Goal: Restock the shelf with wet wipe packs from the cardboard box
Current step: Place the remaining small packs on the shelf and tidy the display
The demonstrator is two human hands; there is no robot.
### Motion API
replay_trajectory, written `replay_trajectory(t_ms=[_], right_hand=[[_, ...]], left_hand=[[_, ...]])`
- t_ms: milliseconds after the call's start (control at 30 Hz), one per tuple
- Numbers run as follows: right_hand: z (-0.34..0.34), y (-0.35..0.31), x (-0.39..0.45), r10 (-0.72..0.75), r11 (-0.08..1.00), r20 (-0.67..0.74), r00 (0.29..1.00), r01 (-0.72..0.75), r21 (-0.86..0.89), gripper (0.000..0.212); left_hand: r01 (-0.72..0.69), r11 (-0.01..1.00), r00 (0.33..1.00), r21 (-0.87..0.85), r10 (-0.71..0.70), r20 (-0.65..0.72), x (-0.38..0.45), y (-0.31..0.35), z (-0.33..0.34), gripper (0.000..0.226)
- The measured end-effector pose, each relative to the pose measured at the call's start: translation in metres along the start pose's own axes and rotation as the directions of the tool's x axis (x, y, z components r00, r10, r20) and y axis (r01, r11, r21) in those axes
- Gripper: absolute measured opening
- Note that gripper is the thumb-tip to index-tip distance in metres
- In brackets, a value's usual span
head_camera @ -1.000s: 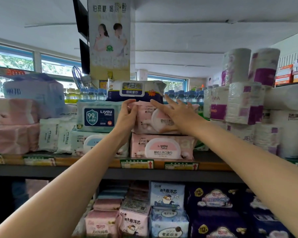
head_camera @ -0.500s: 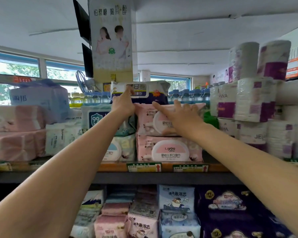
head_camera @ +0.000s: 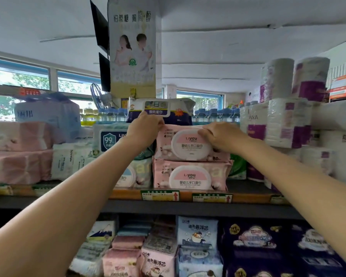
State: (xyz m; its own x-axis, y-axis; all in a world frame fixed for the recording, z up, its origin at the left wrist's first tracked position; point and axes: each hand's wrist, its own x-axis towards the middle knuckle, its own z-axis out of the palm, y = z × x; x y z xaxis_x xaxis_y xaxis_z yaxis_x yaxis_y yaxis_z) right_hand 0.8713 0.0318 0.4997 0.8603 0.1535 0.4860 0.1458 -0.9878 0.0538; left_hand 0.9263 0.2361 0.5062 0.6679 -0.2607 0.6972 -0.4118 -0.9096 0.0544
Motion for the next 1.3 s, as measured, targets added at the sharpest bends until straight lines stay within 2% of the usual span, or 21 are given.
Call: replay_trajectory(t_ms=[67, 133, 200, 267, 333, 433, 533, 600, 667, 733, 800, 867, 933, 1000, 1067, 1133, 1233, 1267, 1300], right_hand=[[0.000, -0.004, -0.002, 0.062, 0.997, -0.011, 0.998, -0.063, -0.047, 0.049], [-0.002, -0.009, -0.008, 0.074, 0.992, -0.088, 0.993, -0.082, -0.097, 0.048], [-0.002, -0.019, -0.014, -0.026, 0.994, -0.223, 0.974, 0.001, -0.110, 0.047], [0.001, -0.038, -0.016, -0.155, 0.984, -0.302, 0.940, 0.120, -0.133, 0.045], [0.007, -0.062, -0.012, -0.247, 0.966, -0.318, 0.915, 0.206, -0.156, 0.043], [0.015, -0.096, -0.003, -0.308, 0.951, -0.288, 0.907, 0.284, -0.123, 0.040], [0.019, -0.116, 0.000, -0.247, 0.963, -0.185, 0.951, 0.262, 0.060, 0.041], [0.026, -0.131, 0.004, -0.206, 0.961, -0.178, 0.962, 0.234, 0.150, 0.041], [0.033, -0.146, 0.009, -0.193, 0.974, -0.177, 0.965, 0.211, 0.086, 0.051], [0.041, -0.159, 0.016, -0.201, 0.978, -0.162, 0.966, 0.189, -0.087, 0.061], [0.045, -0.171, 0.025, -0.193, 0.964, -0.159, 0.968, 0.157, -0.214, 0.067], [0.049, -0.182, 0.035, -0.116, 0.968, -0.164, 0.980, 0.075, -0.239, 0.071], [0.054, -0.193, 0.044, -0.011, 0.978, -0.167, 0.986, -0.024, -0.206, 0.079], [0.059, -0.201, 0.050, 0.056, 0.976, -0.144, 0.988, -0.084, -0.199, 0.083], [0.060, -0.205, 0.055, 0.085, 0.967, -0.132, 0.988, -0.114, -0.228, 0.078], [0.059, -0.207, 0.061, 0.110, 0.959, -0.122, 0.986, -0.138, -0.247, 0.077], [0.058, -0.213, 0.067, 0.159, 0.950, -0.089, 0.983, -0.177, -0.258, 0.079], [0.059, -0.215, 0.067, 0.175, 0.948, -0.080, 0.981, -0.190, -0.256, 0.081], [0.061, -0.216, 0.067, 0.185, 0.946, -0.081, 0.979, -0.200, -0.254, 0.084]], left_hand=[[0.093, 0.996, 0.996, 0.007, -0.093, -0.016, -0.001, 0.010, 0.002, 0.028], [0.101, 0.995, 0.988, -0.023, -0.103, -0.115, -0.012, 0.017, 0.006, 0.029], [0.052, 0.998, 0.967, -0.046, -0.062, -0.249, -0.033, 0.014, 0.012, 0.034], [0.014, 1.000, 0.957, 0.008, -0.011, -0.289, -0.053, -0.001, 0.019, 0.040], [0.023, 0.998, 0.961, 0.066, -0.003, -0.278, -0.068, -0.019, 0.021, 0.044], [0.080, 0.997, 0.957, 0.012, -0.073, -0.282, -0.082, -0.044, 0.016, 0.049], [0.174, 0.981, 0.951, -0.081, -0.189, -0.246, -0.092, -0.069, 0.008, 0.051], [0.225, 0.967, 0.948, -0.117, -0.245, -0.204, -0.098, -0.090, 0.003, 0.054], [0.207, 0.977, 0.960, -0.044, -0.211, -0.185, -0.104, -0.111, 0.002, 0.057], [0.111, 0.990, 0.979, 0.091, -0.093, -0.181, -0.107, -0.132, 0.002, 0.061], [0.036, 0.988, 0.987, 0.151, -0.012, -0.161, -0.104, -0.150, 0.000, 0.065], [0.022, 0.994, 0.988, 0.110, -0.005, -0.151, -0.098, -0.167, -0.001, 0.067], [0.085, 0.993, 0.988, -0.081, -0.094, -0.126, -0.090, -0.180, 0.000, 0.065], [0.217, 0.909, 0.969, -0.356, -0.243, -0.030, -0.084, -0.188, 0.006, 0.056], [0.345, 0.776, 0.935, -0.529, -0.332, 0.123, -0.077, -0.191, 0.012, 0.049], [0.436, 0.628, 0.898, -0.644, -0.352, 0.265, -0.071, -0.194, 0.015, 0.046], [0.482, 0.424, 0.872, -0.767, -0.319, 0.372, -0.059, -0.198, 0.016, 0.043], [0.486, 0.412, 0.870, -0.770, -0.313, 0.382, -0.057, -0.200, 0.018, 0.038], [0.485, 0.450, 0.873, -0.750, -0.308, 0.379, -0.054, -0.201, 0.022, 0.029]])
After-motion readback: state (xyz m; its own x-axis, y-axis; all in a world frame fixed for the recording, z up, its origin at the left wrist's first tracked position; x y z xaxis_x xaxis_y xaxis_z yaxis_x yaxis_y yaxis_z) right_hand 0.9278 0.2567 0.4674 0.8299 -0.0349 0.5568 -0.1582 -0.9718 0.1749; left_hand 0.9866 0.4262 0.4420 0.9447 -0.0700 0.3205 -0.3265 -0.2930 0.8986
